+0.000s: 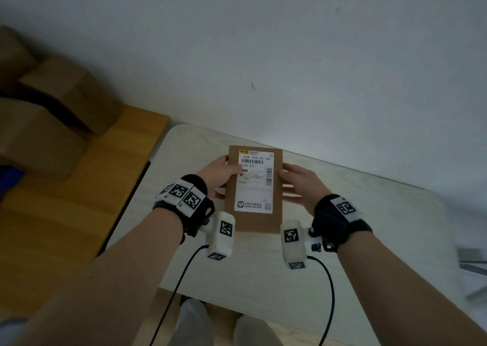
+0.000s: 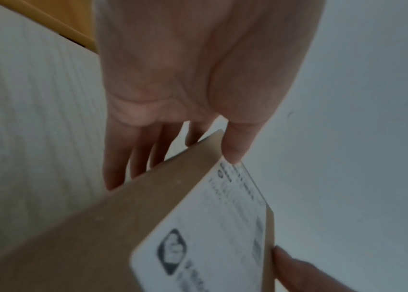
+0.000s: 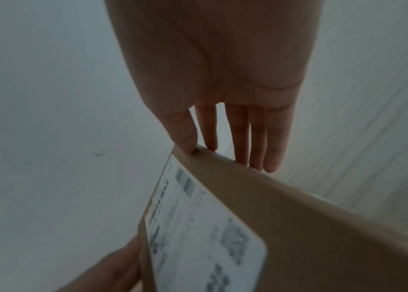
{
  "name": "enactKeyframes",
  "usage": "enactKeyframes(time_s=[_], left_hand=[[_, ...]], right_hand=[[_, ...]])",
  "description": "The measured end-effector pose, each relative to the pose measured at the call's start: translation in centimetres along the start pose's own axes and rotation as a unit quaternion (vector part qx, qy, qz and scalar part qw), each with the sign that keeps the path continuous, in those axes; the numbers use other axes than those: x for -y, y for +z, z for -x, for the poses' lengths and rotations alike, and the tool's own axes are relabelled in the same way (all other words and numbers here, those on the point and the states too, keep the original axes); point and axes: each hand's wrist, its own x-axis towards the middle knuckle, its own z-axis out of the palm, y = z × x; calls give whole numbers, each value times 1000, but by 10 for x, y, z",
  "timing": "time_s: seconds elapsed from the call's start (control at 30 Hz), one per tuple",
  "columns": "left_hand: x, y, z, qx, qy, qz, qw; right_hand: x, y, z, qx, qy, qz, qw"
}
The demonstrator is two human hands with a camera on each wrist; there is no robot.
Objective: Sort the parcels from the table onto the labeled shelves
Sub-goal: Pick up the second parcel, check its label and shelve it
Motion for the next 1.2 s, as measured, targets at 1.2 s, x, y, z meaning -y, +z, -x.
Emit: enactKeyframes(time_s=[1.2], left_hand=[[-122,-54,159,-18,379,163,911]], right_hand=[[145,-3,158,-61,-390,-151,906]])
